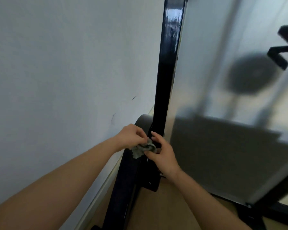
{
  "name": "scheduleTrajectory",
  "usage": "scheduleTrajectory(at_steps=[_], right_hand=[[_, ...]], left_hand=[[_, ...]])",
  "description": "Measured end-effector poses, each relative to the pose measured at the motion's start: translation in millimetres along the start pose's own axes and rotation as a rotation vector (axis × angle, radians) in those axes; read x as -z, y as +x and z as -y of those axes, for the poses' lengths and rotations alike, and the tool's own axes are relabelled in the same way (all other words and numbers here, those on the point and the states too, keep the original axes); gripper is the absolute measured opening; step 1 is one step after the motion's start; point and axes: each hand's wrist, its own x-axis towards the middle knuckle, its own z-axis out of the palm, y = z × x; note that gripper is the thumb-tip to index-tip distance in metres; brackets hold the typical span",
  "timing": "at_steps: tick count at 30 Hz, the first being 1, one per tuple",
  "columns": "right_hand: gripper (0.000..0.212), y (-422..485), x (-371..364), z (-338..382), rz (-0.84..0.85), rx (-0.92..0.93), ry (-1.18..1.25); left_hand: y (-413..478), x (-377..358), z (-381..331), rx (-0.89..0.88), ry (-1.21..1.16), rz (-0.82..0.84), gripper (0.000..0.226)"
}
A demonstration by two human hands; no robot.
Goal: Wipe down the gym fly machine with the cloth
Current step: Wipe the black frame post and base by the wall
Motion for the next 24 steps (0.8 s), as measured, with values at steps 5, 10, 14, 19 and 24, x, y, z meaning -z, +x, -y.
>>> scheduleTrajectory(at_steps=[5,10,14,19,24], right_hand=[[0.029,40,25,77,-0.367,0.256,-0.303],[0.014,90,48,142,-0.515,0.515,-0.603],[0.015,103,51,173,-0.551,0.641,-0.625],[0.026,113,58,247,-0.593,0.564,-0.598],[0.029,130,63,340,-0.574,0.516,-0.568]], left_hand=[[11,20,-60,-0.089,-0.5,-0.231,0.019],[35,55,-114,-0.156,-0.684,-0.357,0.035],[44,77,-137,-0.207,-0.682,-0.477,0.023],[42,120,-182,-0.204,-0.705,-0.499,0.016],[33,182,-240,-0.179,-0.721,-0.51,0.015]])
